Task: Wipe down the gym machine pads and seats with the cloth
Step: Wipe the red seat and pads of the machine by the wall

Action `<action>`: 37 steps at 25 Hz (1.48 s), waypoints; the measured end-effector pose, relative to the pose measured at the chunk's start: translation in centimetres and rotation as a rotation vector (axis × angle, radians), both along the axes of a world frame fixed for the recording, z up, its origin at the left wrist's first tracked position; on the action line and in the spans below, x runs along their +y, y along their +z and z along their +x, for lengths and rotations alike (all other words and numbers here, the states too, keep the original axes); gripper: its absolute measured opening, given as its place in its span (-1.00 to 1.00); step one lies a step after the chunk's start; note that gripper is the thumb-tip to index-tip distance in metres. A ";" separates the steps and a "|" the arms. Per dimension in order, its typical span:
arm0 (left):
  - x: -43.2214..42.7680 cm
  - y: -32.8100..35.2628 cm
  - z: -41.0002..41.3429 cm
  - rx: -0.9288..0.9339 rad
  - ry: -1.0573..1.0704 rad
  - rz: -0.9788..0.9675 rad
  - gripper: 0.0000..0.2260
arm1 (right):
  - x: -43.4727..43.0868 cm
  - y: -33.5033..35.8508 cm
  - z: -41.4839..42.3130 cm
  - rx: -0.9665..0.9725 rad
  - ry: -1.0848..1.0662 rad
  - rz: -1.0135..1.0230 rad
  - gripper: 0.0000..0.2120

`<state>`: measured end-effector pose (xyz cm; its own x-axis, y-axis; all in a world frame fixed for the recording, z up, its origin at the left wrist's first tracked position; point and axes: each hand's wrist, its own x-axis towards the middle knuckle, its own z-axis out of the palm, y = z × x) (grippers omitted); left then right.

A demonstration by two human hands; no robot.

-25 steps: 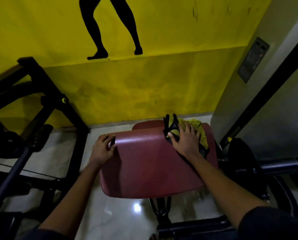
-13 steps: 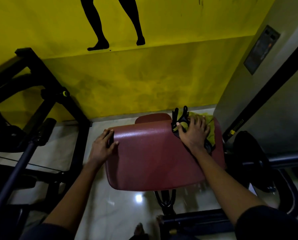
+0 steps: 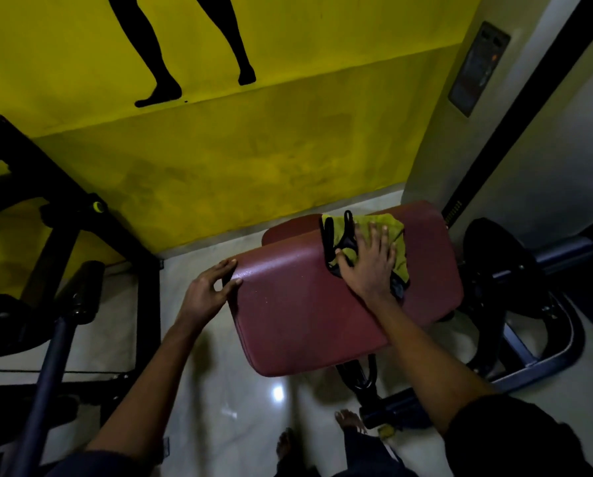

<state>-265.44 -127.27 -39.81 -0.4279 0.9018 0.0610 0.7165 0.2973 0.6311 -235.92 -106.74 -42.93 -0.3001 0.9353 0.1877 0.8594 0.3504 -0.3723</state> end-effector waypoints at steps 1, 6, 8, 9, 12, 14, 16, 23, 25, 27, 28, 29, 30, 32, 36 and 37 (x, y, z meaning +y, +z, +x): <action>0.0 0.0 -0.3 -0.013 -0.005 0.008 -0.54 | -1.1 -0.2 -1.1 0.010 -0.039 -0.008 -0.27; -0.1 -0.2 -1.1 -0.074 -0.049 0.025 -0.57 | -9.5 -2.2 -5.0 -0.023 0.167 0.044 -0.29; -0.3 -0.2 -1.4 -0.074 -0.074 0.022 -0.56 | -10.3 -2.4 -4.1 -0.048 0.301 0.078 -0.23; -0.3 -0.2 -1.5 -0.078 -0.077 0.017 -0.56 | -9.6 -2.3 -3.2 -0.052 0.316 0.092 -0.21; -0.2 -0.1 -2.2 -0.082 -0.089 -0.015 -0.53 | -7.1 -1.9 -1.7 -0.016 0.063 0.045 -0.22; 0.0 0.0 -2.4 -0.058 -0.098 -0.028 -0.53 | -7.3 -1.9 -3.0 0.055 -0.106 -0.010 -0.23; 0.3 0.2 -2.5 -0.036 -0.097 -0.038 -0.58 | -9.8 -2.1 -5.7 0.072 -0.131 -0.018 -0.24; 1.2 1.5 -3.7 -0.051 -0.117 -0.094 -0.71 | -18.1 -5.1 -5.7 -0.020 0.402 0.087 -0.14; 0.8 1.3 -3.2 -0.053 -0.125 -0.086 -0.61 | -17.2 -5.8 -3.3 -0.025 0.457 0.111 -0.15; 0.1 0.6 -2.3 -0.056 -0.123 -0.066 -0.51 | -15.2 -5.5 -2.3 0.021 0.293 0.085 -0.15; -0.1 0.3 -1.9 -0.056 -0.111 -0.050 -0.48 | -14.1 -5.0 -2.6 0.038 0.170 0.062 -0.14; -0.3 0.1 -1.5 -0.056 -0.092 -0.036 -0.48 | -13.5 -4.5 -3.4 0.041 0.067 0.033 -0.14; -0.3 0.0 -1.3 -0.058 -0.075 -0.026 -0.48 | -13.5 -3.9 -4.6 0.040 0.001 0.006 -0.13; -0.4 0.0 -1.1 -0.059 -0.066 -0.018 -0.48 | -15.3 -3.6 -6.6 0.045 -0.014 -0.011 -0.12; -0.5 -0.2 -1.0 -0.062 -0.069 0.001 -0.48 | -19.0 -5.6 -5.4 0.026 0.276 0.035 -0.11; -0.5 -0.3 -0.9 -0.061 -0.064 0.005 -0.48 | -18.8 -6.1 -4.2 0.013 0.348 0.051 -0.11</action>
<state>-266.34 -127.81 -40.10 -0.3721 0.9273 0.0413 0.6945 0.2486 0.6752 -240.14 -125.54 -49.01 -0.5966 0.7667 0.2371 0.6804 0.6399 -0.3571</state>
